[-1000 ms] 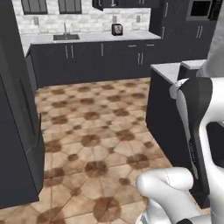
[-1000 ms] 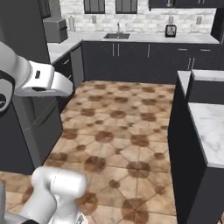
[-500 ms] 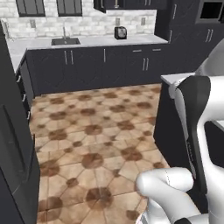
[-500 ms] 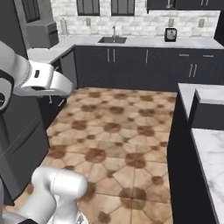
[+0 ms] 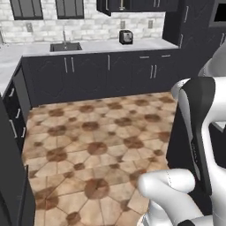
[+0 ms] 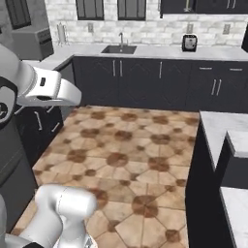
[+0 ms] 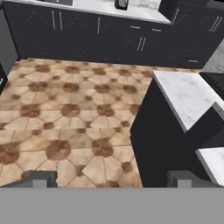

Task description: Get the candle and the beer from the cabinet and move them to the dining counter.

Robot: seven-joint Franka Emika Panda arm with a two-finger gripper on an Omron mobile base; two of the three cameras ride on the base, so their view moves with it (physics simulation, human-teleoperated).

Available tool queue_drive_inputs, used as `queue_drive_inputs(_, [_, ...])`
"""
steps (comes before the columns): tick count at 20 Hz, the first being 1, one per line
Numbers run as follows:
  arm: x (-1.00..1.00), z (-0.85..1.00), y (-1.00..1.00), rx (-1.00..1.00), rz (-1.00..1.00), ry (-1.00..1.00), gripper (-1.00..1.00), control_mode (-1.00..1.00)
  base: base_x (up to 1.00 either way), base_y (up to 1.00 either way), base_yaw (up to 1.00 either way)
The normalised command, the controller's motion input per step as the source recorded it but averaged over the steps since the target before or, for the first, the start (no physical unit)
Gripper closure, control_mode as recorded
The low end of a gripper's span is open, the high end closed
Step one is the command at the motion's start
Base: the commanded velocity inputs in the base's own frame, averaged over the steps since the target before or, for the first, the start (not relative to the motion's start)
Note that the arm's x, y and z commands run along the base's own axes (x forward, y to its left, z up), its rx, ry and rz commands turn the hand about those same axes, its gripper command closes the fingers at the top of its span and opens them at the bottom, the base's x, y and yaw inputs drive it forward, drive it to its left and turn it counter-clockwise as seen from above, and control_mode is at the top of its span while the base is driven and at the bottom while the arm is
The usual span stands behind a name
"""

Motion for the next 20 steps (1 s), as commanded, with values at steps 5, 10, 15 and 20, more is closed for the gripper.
queue_drive_inputs(5, [0.0, 0.0, 0.0, 0.0, 0.0, 0.0, -1.0, 1.0, 1.0, 0.3, 0.0])
queue_drive_inputs(10, [0.0, 0.0, 0.0, 0.0, 0.0, 0.0, -1.0, 1.0, 1.0, 0.14, 0.0])
queue_drive_inputs(15, [0.0, 0.0, 0.0, 0.0, 0.0, 0.0, -1.0, 1.0, 1.0, 0.17, 0.0])
queue_drive_inputs(20, [0.0, 0.0, 0.0, 0.0, 0.0, 0.0, -1.0, 1.0, 1.0, 0.27, 0.01])
